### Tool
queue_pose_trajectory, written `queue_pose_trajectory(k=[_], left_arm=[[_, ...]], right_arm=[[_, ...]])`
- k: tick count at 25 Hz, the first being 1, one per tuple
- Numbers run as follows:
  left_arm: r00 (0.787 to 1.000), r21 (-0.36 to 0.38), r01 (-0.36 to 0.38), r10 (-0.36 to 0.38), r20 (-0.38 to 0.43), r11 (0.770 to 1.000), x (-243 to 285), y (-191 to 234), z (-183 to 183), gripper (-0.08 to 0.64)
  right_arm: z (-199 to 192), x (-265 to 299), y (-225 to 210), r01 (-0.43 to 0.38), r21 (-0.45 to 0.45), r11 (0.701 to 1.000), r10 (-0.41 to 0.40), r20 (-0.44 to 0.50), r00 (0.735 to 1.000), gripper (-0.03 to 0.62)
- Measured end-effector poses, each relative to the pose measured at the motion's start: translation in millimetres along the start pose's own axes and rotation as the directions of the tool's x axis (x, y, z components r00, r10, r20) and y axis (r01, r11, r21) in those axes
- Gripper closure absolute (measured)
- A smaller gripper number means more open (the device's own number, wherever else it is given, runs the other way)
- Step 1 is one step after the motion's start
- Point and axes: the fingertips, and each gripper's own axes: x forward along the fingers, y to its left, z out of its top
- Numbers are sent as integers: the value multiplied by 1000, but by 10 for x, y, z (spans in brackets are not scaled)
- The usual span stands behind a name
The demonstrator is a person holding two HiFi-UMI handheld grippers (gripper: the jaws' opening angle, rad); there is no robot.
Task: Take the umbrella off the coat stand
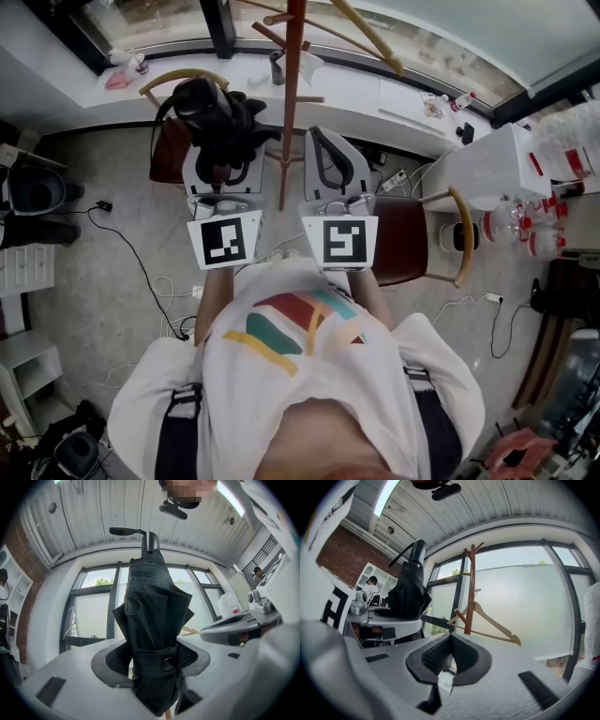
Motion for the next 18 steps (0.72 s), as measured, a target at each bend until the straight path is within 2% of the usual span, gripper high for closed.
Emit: queue_pose_trajectory(k=[5, 14, 18], left_arm=[[1000, 34, 19, -19, 5, 999, -33, -87, 22, 319], [1000, 45, 19, -20, 19, 999, -109, -62, 109, 318], [999, 51, 9, -11, 32, 999, -74, 32, 166, 318]], right_arm=[[15, -58, -19, 10, -43, 999, -9, 10, 1000, 592], [73, -106, 28, 12, -39, 999, -12, 14, 1000, 592], [183, -43, 18, 19, -48, 999, -17, 44, 999, 592]])
